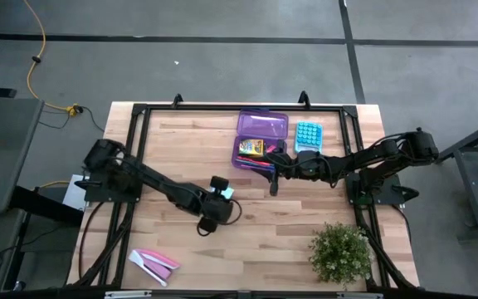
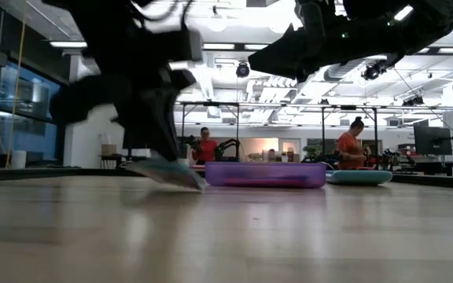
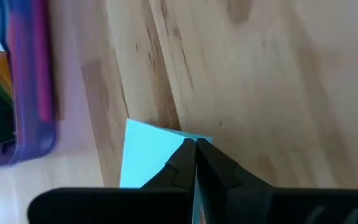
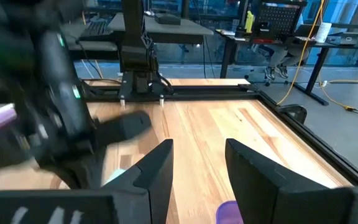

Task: Pack school essentials
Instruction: Put the light blue sticky note into the violet supply box

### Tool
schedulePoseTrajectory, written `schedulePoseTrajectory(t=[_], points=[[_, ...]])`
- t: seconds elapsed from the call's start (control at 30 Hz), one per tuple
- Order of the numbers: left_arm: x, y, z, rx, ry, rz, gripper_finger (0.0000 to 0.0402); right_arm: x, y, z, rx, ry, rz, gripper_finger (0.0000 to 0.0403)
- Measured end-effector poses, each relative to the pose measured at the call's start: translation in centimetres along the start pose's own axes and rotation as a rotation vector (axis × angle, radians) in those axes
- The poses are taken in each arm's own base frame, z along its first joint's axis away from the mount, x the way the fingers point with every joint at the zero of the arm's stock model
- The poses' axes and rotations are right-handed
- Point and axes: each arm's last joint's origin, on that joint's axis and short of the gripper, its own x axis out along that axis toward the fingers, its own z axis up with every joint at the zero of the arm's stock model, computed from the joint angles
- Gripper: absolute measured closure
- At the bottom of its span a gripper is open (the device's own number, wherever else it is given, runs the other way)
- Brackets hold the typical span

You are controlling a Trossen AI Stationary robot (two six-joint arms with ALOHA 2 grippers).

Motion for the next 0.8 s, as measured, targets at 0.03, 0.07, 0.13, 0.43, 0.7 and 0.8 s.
schedulePoseTrajectory(t=[0.03,0.07,0.13,0.43,0.7,0.8], points=[[-0.6,0.1,-0.2,-0.019,-0.012,0.000,0.0401,0.0,0.0,0.0,-0.001,0.003,0.001,0.0263],[-1.2,0.3,-0.4,-0.032,-0.020,-0.002,0.0401,0.0,0.0,0.0,0.000,0.002,0.000,0.0263],[-2.5,0.5,-0.4,-0.074,-0.075,0.012,0.0401,0.0,0.0,0.0,0.000,0.004,0.001,0.0263],[-6.8,1.8,-2.8,-0.245,-0.351,0.051,0.0401,0.0,0.0,0.1,0.003,-0.002,0.002,0.0263],[-8.3,2.2,-5.8,-0.388,-0.596,0.136,0.0401,0.0,0.0,0.1,0.002,-0.004,0.009,0.0263],[-8.4,2.3,-6.9,-0.435,-0.689,0.164,0.0401,0.0,0.0,0.0,0.002,0.001,0.011,0.0263]])
